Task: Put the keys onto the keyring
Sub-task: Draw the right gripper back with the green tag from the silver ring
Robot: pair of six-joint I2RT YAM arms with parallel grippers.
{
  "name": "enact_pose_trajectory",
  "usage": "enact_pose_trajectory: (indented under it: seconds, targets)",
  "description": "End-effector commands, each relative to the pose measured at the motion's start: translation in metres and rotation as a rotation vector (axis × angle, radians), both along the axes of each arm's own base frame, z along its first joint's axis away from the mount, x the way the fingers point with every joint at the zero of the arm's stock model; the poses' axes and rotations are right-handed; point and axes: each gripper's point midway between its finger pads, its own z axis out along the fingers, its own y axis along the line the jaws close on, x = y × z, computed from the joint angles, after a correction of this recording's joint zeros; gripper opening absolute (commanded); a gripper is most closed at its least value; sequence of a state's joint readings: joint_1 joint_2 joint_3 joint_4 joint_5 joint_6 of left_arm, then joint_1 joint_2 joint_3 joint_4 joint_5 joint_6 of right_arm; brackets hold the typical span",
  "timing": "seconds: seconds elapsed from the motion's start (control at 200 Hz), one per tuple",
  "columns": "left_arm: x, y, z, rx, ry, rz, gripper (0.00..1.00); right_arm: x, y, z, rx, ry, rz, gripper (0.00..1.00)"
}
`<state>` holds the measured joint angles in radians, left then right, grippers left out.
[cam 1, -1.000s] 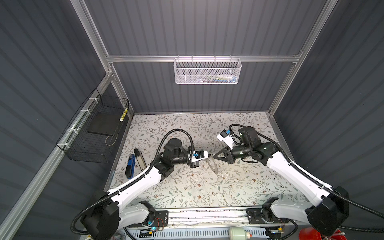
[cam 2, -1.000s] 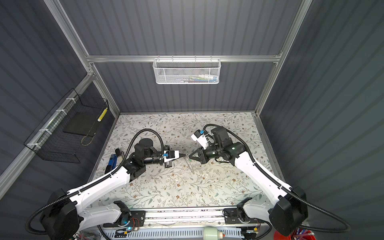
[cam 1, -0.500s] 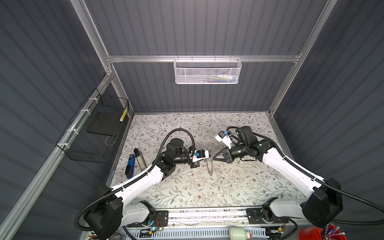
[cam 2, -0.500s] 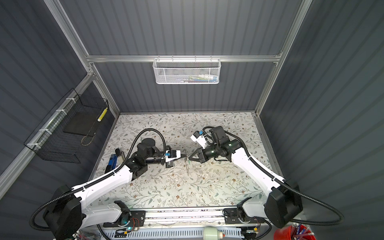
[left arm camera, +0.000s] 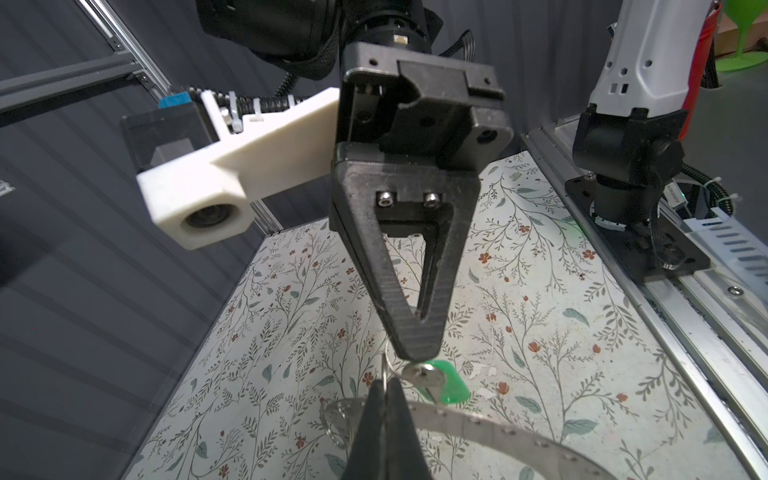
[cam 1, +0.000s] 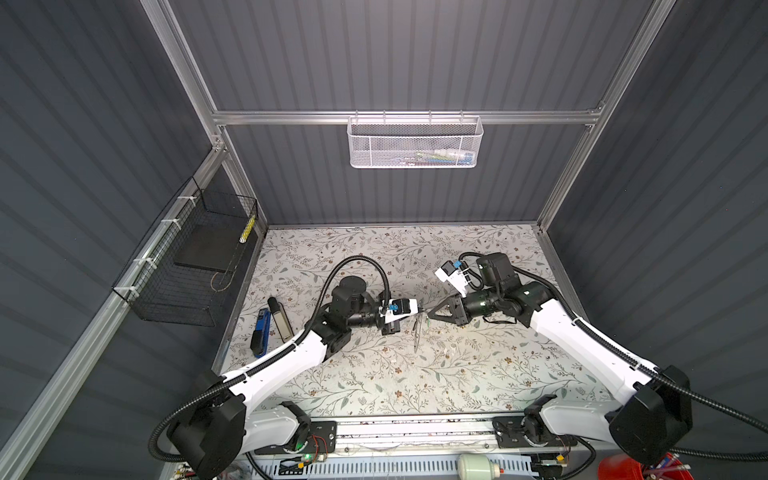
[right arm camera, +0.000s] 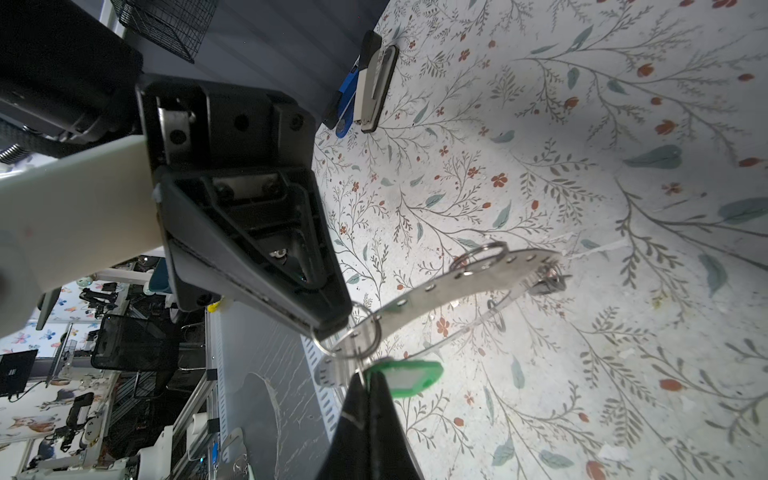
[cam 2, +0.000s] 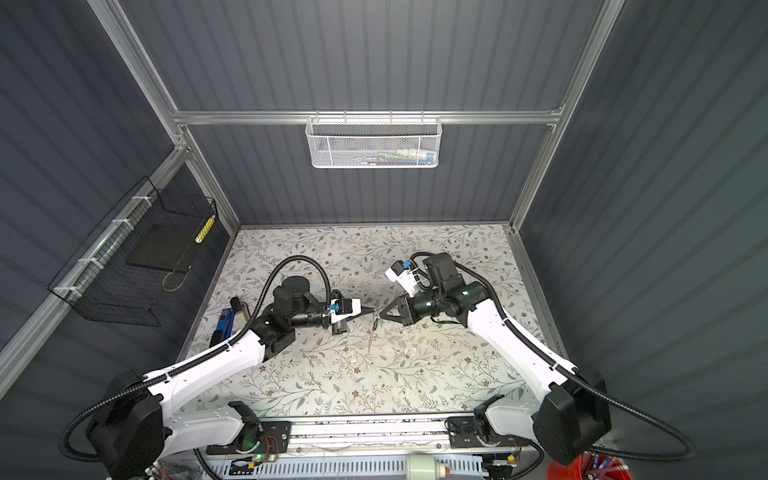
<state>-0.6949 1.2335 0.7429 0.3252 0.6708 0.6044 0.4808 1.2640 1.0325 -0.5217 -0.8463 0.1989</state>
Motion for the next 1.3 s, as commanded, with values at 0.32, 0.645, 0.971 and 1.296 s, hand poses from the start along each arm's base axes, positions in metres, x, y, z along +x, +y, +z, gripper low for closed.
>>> enact_pose_trajectory:
  seconds: [0.32,0.645,0.971,1.296]
  targets:
    - [-0.009,-0.001,0.043,-0.122,-0.097,-0.056,0.0,0.002,-0.011,-0.028,-0.053,0.095,-0.048,0.0]
    - [-0.003,-0.001,0.048,-0.151,-0.085,-0.041,0.0,-0.007,-0.008,-0.028,-0.042,0.052,-0.023,0.0]
    - [-0.005,0.0,0.046,-0.136,-0.088,-0.045,0.0,-0.003,-0.01,0.005,0.016,-0.122,-0.027,0.0]
    - [-0.006,0.0,0.046,-0.129,-0.088,-0.053,0.0,0.004,-0.005,0.047,0.126,-0.276,-0.046,0.0]
